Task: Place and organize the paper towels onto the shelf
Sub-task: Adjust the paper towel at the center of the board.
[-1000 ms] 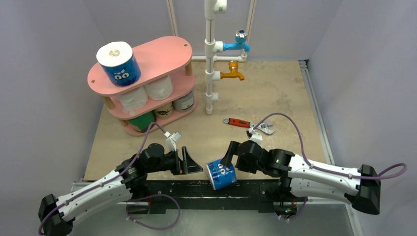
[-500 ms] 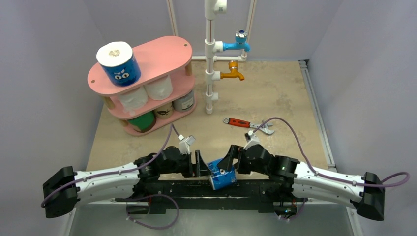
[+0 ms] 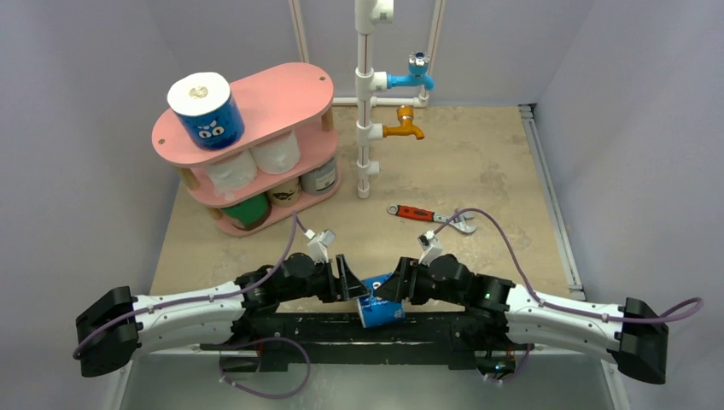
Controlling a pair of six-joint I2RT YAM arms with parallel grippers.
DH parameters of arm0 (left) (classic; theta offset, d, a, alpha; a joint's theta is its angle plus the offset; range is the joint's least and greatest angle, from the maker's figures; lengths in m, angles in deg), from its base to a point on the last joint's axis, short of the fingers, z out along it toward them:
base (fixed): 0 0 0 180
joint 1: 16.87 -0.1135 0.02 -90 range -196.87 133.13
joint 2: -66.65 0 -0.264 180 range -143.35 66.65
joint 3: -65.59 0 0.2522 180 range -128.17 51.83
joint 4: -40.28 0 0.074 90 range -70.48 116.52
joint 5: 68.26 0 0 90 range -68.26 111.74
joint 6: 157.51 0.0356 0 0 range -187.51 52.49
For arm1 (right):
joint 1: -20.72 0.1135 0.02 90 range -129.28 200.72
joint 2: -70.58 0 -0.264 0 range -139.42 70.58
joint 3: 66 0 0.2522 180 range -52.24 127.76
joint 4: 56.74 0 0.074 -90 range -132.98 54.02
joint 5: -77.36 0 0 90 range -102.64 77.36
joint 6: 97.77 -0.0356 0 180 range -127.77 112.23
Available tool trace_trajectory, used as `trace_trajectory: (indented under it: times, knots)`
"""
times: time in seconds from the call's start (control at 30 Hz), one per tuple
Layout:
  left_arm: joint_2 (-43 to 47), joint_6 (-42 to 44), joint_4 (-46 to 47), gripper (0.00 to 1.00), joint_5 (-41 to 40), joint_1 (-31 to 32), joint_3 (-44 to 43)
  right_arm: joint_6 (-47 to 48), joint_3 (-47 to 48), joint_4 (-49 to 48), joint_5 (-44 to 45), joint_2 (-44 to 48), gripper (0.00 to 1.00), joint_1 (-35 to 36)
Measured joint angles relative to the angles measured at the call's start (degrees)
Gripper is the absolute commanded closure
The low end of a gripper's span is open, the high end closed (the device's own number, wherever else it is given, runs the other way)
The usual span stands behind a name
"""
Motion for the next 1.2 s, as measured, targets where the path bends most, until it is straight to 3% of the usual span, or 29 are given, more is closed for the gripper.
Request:
trace_trajectory:
  times: [0.27,0.5,0.63,0.83,1.2]
  knots:
    - [-0.11,-0.59,-0.52,0.34,-1.33,-0.04,0.83,1.49,-1.09,-5.35,-0.48,-0.83,0.74,-0.76]
    - [11.61,-1.09,-8.15,0.30,-3.54,0.15,1.79,4.76,2.71,-2.40,-1.99,-0.22,0.80,-0.11]
    - [24.87,-1.07,-18.88,0.29,-9.31,0.11,0.44,9.84,13.84,9.11,-0.13,-1.66,0.85,0.35]
    - [39.85,-1.53,-35.30,0.29,-18.95,0.09,-3.28,17.35,33.24,20.76,6.78,-13.18,0.86,0.76]
    - [37.16,-2.91,-48.00,0.29,-22.82,0.11,-3.96,22.60,53.24,37.16,25.70,-41.31,0.86,7.28]
